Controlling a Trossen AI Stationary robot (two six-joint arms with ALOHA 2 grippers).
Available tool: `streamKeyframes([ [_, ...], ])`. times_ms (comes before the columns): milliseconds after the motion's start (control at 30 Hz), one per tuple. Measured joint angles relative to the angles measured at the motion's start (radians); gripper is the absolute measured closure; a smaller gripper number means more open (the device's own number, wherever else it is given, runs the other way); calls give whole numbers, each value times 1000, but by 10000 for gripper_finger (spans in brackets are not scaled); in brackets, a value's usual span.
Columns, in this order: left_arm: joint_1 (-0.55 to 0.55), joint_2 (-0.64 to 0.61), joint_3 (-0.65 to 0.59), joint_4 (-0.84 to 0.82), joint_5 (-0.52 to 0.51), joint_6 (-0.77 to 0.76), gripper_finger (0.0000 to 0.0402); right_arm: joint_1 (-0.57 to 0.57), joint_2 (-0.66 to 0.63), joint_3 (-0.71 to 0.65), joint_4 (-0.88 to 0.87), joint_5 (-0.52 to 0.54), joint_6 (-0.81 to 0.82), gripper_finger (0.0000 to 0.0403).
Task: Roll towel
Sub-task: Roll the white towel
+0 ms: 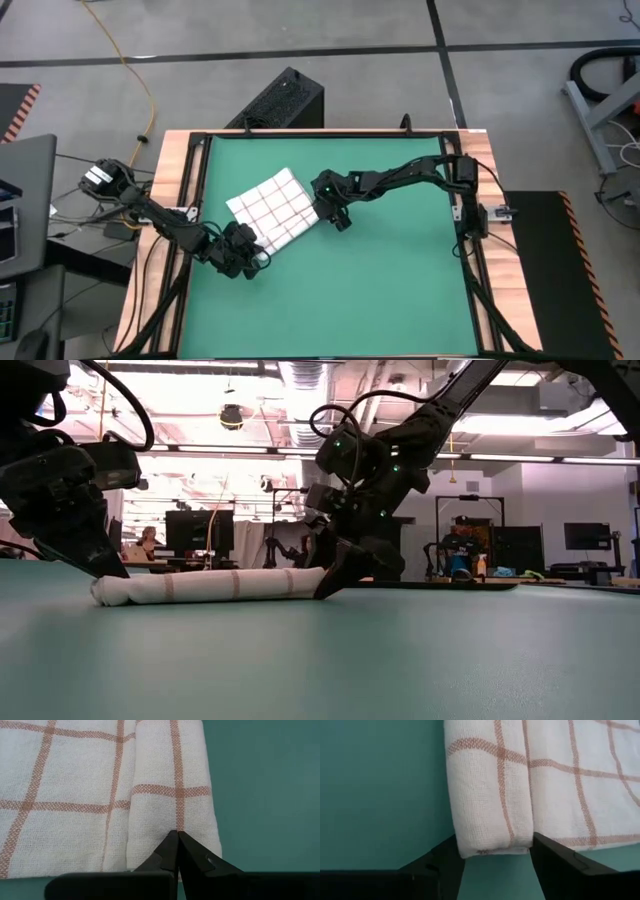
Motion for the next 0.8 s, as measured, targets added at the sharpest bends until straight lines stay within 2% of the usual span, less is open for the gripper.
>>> streamKeyframes([
  [400,0,1,-1,11,0,5,401,-5,-35,-2,-31,30,64,141],
  [800,0,1,-2,12,0,17,401,31,-101,-2,-58,29,7,140],
])
